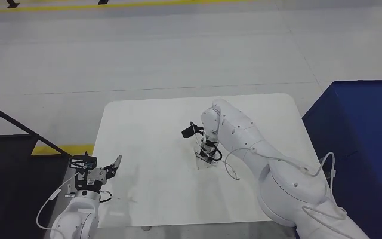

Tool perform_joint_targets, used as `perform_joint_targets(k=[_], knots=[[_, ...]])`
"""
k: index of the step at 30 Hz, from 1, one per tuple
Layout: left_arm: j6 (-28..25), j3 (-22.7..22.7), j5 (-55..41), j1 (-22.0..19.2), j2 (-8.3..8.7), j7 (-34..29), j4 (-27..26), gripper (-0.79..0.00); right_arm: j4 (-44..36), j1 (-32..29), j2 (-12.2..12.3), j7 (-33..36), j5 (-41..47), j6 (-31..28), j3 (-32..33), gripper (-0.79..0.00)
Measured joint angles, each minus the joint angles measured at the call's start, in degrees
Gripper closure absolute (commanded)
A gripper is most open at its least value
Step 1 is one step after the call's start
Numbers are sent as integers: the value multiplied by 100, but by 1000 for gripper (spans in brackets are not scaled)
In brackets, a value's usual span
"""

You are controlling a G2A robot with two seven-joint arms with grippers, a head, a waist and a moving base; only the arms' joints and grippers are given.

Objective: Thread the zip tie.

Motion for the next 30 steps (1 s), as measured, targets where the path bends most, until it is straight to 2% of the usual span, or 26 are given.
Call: perform_joint_targets(k=[6, 10, 18, 24, 25, 27, 30], knots=[[0, 0, 0, 0, 0, 0, 0, -785, 86, 121, -30, 15, 189, -383, 147, 0], [0, 0, 0, 0, 0, 0, 0, -785, -67, 129, 43, -158, 449, -557, 180, 0], [0, 0, 0, 0, 0, 0, 0, -785, -672, 267, 477, -104, 1332, -504, -18, 0], [0, 0, 0, 0, 0, 0, 0, -785, -910, 335, 737, 61, 1417, -338, -404, 0], [0, 0, 0, 0, 0, 0, 0, -785, -944, 323, 738, 92, 1354, -306, -455, -12], [0, 0, 0, 0, 0, 0, 0, -785, -1022, 267, 714, 135, 1172, -263, -477, -86], [0, 0, 0, 0, 0, 0, 0, -785, -1084, 173, 660, 131, 933, -267, -469, -111]])
